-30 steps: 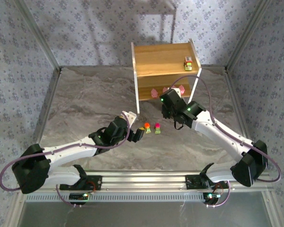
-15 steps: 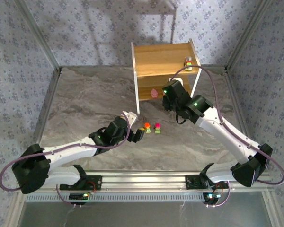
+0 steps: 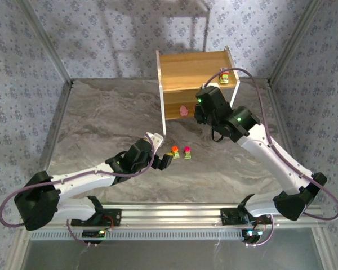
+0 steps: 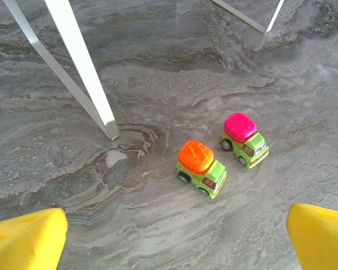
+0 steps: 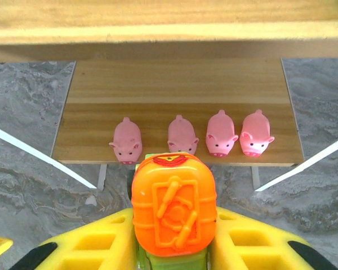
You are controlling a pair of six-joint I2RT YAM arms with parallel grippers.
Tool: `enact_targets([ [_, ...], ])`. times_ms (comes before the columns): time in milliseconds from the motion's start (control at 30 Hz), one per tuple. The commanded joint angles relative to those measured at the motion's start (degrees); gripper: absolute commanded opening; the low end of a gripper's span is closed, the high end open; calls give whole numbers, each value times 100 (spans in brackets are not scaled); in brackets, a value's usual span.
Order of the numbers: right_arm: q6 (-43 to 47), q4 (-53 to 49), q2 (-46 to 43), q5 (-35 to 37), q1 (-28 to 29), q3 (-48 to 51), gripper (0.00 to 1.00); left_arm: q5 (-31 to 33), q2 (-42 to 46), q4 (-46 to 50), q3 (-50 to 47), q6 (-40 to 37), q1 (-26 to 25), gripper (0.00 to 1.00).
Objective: Place and organize the plastic toys onto the shelf
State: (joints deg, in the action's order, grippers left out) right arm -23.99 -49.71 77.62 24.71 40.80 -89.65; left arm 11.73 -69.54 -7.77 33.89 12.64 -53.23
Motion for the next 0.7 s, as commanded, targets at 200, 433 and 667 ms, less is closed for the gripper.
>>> enact_targets([
  [200,315,-308,194,116,-67,-620,32,-126,-29,-216,55,-86,-40,100],
  [433,419,-426,304,147,-120,-970,32,-131,-86,-216,91,-150,-94,99],
  [667,522,-478,415,105,-245,-1245,33,-149,-164,-190,151,-258,-209,100],
])
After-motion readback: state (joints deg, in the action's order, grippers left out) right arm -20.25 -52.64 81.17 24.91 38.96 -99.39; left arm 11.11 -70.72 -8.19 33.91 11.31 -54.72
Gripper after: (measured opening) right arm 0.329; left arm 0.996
